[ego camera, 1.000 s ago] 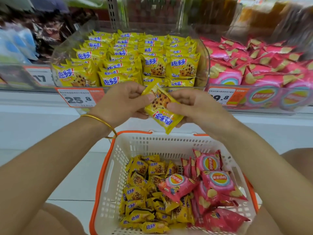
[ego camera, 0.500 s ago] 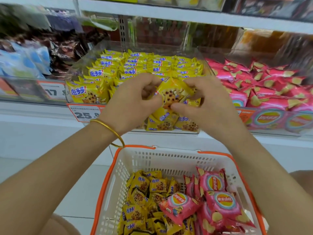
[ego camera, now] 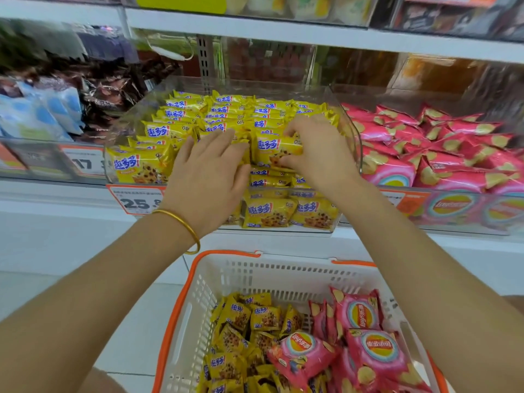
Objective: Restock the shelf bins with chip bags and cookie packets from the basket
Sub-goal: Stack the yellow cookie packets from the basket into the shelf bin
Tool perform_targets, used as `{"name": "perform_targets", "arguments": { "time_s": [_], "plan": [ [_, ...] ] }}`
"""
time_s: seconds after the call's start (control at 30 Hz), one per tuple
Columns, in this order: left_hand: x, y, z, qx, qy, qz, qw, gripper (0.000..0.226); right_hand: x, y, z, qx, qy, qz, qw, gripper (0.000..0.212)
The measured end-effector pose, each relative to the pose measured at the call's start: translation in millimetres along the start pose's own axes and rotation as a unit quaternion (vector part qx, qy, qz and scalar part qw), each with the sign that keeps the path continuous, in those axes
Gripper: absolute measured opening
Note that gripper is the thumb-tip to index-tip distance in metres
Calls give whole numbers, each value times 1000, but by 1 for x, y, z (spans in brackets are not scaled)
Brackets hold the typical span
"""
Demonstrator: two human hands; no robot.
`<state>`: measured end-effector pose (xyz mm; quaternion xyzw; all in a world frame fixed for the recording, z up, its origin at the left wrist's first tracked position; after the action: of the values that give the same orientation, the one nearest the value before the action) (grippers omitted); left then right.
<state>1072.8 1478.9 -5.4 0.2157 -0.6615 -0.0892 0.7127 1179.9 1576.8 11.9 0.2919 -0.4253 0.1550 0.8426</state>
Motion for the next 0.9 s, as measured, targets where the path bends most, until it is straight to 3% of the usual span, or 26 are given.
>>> {"name": "perform_targets", "arguments": {
  "time_s": [0.13,0.3,0.4,0.5,0.57,0.63,0.7,0.77,0.83,0.9],
  "plan": [
    [-12,-4,3,-14,28,24,999,64,-21,9,5,32,-5,37,999,38],
    [-14,-4,4,-22,28,27,999,63,-14,10,11,79,-153,-9,985,37],
    [-15,-4,4,-25,16,21,999,61,-20,17,6,58,-84,35,994,37],
    [-2,-7,0,-38,0,-24,999,52,-19,12,4,63,-103,48,992,42],
    [18,-16,-7,-63,-1,-86,994,40,-2,-2,8,88,-104,-4,991,42],
    [33,-33,-16,-84,-23,-122,989,32,19,-31,12,117,-24,-76,990,35],
    [24,-55,-22,-110,-53,-87,989,29,17,-71,10,131,95,-95,982,23],
    [-6,-83,-26,-139,-47,-5,989,31,-28,-107,1,103,149,-8,983,17],
    [-42,-113,-28,-175,-8,87,981,35,-115,-142,-17,47,122,189,973,18],
    [-71,-139,-25,-208,35,170,963,39,-203,-185,-40,18,70,387,919,21]
  ]
}}
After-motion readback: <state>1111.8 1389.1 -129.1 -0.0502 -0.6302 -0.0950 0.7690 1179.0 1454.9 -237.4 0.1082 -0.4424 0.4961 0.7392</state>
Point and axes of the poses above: each hand's wrist, its own y-axis towards the middle knuckle, its own x-axis out of the back of the hand, z = x × y, the point moved 9 cm from there along y, towards the middle knuckle, and after that the axes turned 11 degrees about y, right-handed, at the moved point
